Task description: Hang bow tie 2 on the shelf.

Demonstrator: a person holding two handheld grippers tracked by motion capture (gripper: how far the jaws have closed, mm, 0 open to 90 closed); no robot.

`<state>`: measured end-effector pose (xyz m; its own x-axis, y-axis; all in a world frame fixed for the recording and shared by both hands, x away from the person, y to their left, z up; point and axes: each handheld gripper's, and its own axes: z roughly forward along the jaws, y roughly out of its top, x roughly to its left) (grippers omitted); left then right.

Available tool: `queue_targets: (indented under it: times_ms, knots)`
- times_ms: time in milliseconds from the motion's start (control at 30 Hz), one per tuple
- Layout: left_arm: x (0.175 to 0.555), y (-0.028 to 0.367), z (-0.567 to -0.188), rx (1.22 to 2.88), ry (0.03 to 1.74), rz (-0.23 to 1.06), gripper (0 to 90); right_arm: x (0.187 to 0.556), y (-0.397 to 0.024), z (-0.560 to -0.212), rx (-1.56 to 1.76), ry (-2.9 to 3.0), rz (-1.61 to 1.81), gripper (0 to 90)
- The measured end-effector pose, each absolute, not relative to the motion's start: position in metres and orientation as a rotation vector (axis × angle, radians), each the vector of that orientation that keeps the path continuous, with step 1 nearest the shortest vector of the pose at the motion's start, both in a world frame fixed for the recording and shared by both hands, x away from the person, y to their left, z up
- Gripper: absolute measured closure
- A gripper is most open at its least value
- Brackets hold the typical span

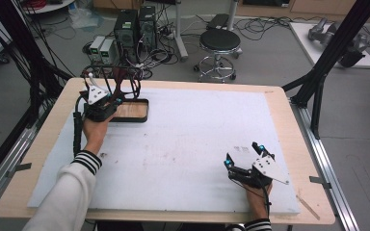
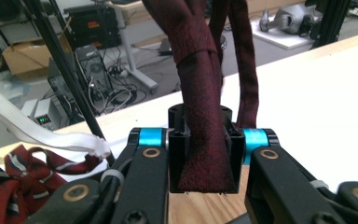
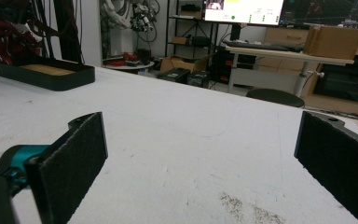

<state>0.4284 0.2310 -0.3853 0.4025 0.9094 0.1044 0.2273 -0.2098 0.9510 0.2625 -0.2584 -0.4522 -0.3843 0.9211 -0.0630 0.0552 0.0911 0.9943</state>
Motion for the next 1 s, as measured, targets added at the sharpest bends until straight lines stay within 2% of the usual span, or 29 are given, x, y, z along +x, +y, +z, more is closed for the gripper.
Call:
queue_targets:
  times_ms: [267, 533, 567, 700, 833, 933, 1000]
  knots:
    - [0.4313, 0.2297, -0.3885, 1.704, 1.006, 0.887, 83.1, 0.2625, -0.2586, -0.4522, 0.994, 1.584, 1.395, 1.5]
    - [0.4321, 0.2307, -0.3901, 1.705, 1.017, 0.86, 76.6, 0.2625, -0.2586, -0.4522, 0.992, 1.583, 1.391, 1.5]
    - [0.432, 0.2307, -0.3899, 1.704, 1.017, 0.861, 74.0, 0.2623, -0.2583, -0.4522, 0.994, 1.581, 1.388, 1.5]
    - [0.4318, 0.2294, -0.3897, 1.716, 1.016, 0.881, 51.7, 0.2623, -0.2586, -0.4522, 0.994, 1.583, 1.385, 1.5]
    - [0.4333, 0.2343, -0.3899, 1.68, 1.018, 0.844, 32.2, 0.2628, -0.2586, -0.4522, 0.986, 1.585, 1.382, 1.5]
    - [0.4336, 0.2375, -0.3892, 1.667, 1.021, 0.824, 22.8, 0.2626, -0.2585, -0.4522, 0.992, 1.584, 1.385, 1.5]
    - [0.4331, 0.2385, -0.3881, 1.672, 1.016, 0.818, 20.9, 0.2628, -0.2585, -0.4522, 0.985, 1.585, 1.383, 1.6]
